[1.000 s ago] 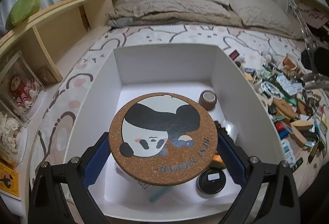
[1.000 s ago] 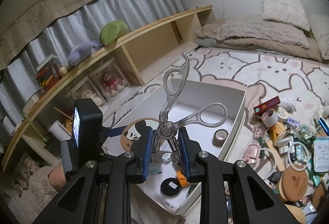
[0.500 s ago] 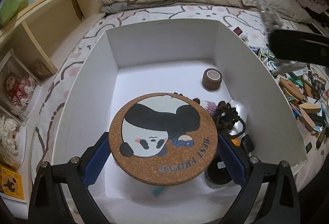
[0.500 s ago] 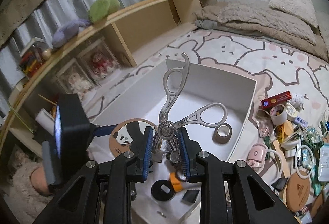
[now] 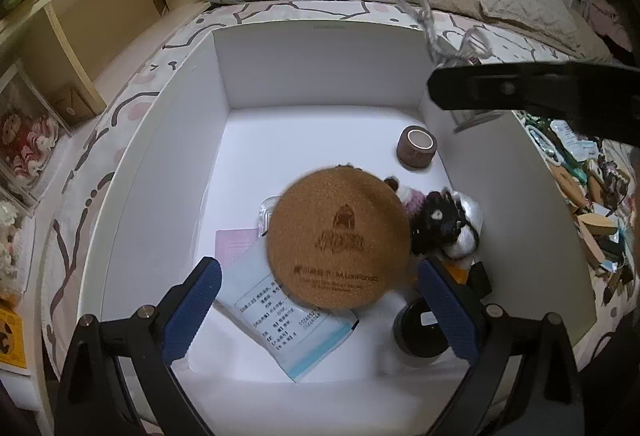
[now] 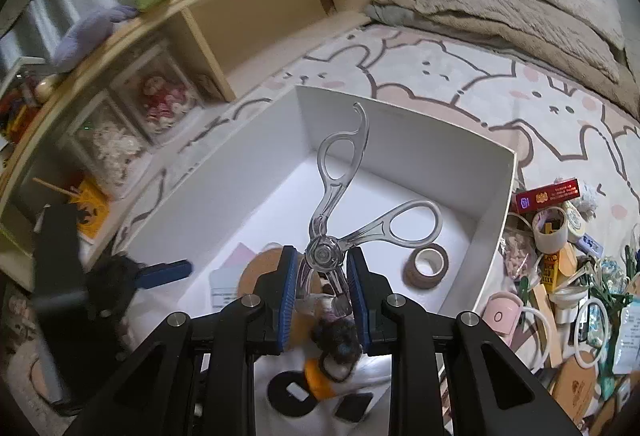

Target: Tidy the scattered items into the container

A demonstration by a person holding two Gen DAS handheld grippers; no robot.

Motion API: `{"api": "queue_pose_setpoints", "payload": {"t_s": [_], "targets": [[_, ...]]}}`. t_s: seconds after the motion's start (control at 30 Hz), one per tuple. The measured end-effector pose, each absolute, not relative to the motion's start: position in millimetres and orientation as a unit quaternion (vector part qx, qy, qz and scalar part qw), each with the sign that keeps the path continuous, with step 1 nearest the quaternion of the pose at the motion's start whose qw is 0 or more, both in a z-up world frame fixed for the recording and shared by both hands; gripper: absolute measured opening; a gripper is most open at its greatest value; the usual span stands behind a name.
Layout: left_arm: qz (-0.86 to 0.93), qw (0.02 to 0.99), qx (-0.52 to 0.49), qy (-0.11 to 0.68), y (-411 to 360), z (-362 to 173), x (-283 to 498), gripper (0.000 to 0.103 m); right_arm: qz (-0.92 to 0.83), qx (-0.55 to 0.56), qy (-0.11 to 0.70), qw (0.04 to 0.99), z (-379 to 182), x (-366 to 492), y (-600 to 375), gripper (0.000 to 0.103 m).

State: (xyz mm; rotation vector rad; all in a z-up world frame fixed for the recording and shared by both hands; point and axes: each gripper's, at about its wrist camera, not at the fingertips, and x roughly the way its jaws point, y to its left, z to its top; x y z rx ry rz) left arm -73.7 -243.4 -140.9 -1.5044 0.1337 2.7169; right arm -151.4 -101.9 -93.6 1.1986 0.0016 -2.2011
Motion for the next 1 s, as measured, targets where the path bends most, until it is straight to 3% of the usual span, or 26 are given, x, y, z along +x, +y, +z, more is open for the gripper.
{"api": "queue_pose_setpoints", "payload": {"t_s": [0.93, 1.0], "targets": [[0.892, 0.018, -0.45, 0.042, -254, -121, -60, 0.099, -0.797, 0.535, 0.07, 0.271, -135, -180, -117, 0.026], [0.893, 0.018, -0.448, 0.042, -256, -120, -59, 0.099, -0.799, 0.53, 0.068, 0.275, -133, -179, -117, 0.036]]}}
